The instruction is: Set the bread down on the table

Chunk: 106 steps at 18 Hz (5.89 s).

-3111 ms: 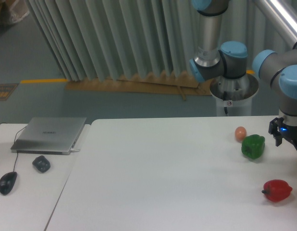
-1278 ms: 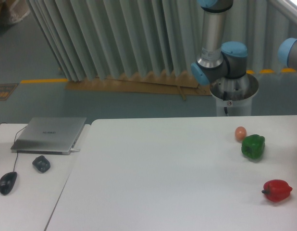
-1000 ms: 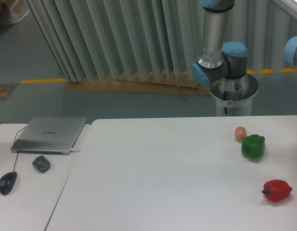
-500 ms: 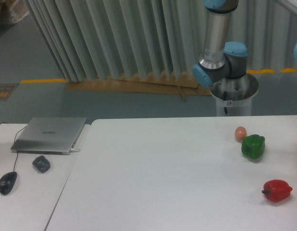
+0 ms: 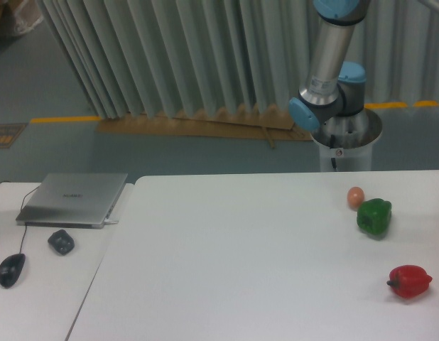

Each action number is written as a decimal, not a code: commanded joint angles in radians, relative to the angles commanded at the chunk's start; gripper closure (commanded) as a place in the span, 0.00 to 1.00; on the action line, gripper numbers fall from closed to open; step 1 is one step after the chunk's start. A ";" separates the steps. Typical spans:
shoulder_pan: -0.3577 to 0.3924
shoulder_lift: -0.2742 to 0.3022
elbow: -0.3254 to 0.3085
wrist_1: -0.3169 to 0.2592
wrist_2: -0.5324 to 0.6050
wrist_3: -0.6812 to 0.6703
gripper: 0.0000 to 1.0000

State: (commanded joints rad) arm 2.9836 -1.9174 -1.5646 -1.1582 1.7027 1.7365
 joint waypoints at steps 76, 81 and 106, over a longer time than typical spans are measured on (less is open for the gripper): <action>-0.138 0.015 0.107 -0.379 -0.213 -0.260 0.55; -0.192 0.011 0.106 -0.316 -0.227 -0.472 0.56; -0.460 0.026 0.020 -0.195 -0.155 -0.972 0.61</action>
State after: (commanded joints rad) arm 2.5235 -1.8914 -1.5447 -1.3531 1.5478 0.7640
